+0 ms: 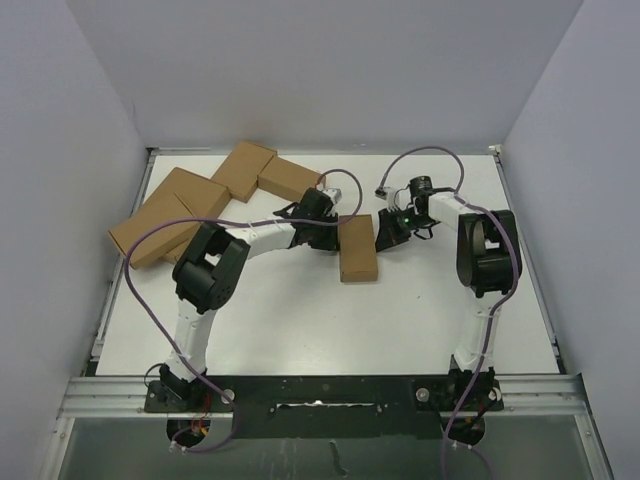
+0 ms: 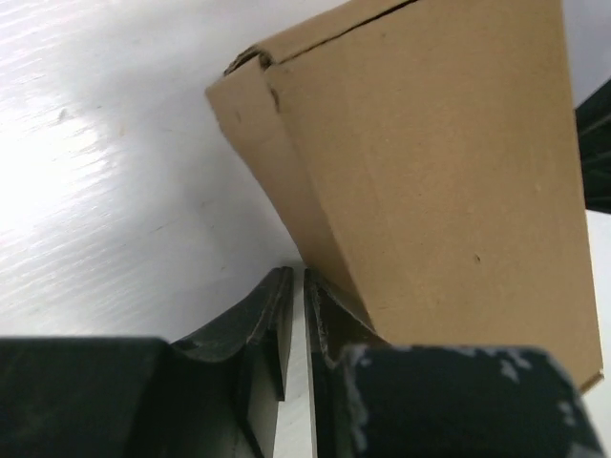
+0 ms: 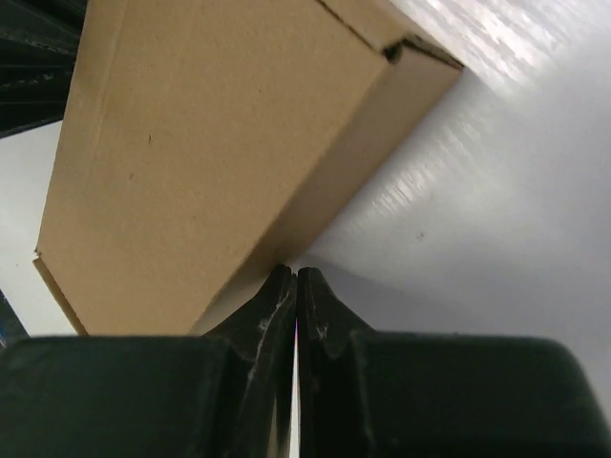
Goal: Fold the paper box
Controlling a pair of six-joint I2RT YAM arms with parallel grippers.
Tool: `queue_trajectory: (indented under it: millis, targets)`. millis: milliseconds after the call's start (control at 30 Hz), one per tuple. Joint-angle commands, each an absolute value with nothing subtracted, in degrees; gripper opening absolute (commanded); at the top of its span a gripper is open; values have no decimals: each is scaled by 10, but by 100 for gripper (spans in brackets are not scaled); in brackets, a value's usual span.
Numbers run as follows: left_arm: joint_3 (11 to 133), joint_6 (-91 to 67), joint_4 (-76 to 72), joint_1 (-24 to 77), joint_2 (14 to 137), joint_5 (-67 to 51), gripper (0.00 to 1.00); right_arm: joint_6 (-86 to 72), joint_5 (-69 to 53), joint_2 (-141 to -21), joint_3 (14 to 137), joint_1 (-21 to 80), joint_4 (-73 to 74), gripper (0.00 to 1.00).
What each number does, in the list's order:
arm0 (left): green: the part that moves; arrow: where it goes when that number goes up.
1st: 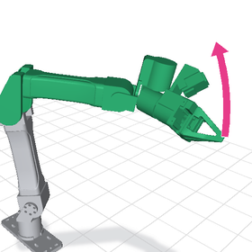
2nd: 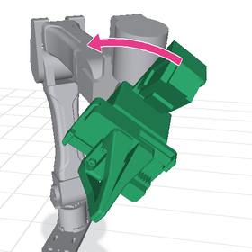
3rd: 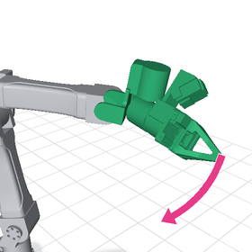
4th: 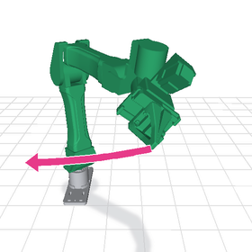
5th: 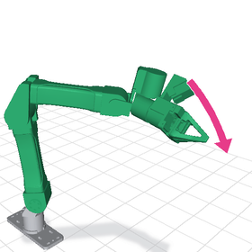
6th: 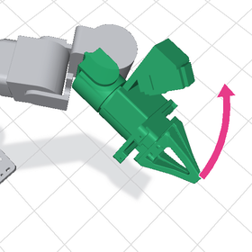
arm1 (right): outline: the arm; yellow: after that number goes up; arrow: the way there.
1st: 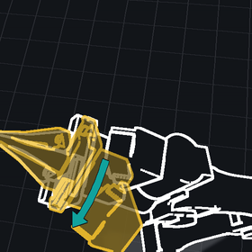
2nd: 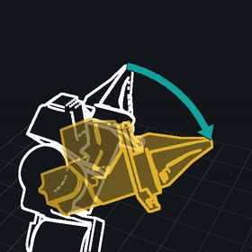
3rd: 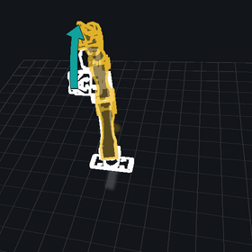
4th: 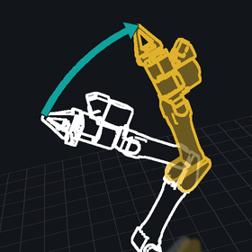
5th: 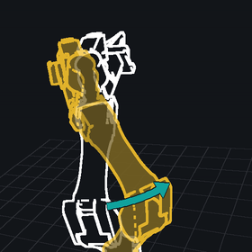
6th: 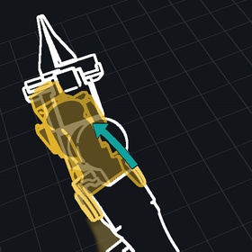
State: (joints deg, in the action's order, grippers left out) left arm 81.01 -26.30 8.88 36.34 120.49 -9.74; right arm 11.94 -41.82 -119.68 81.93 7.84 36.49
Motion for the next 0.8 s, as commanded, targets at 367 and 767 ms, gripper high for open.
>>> queue_trajectory:
  millis: [367, 767]
  targets:
    - [840, -284, 55, 373, 1203, -106, 18, 165, -362, -1127, 829, 14, 365, 4]
    - [616, -227, -20, 346, 953, -63, 39, 379, -567, -879, 672, 17, 341, 22]
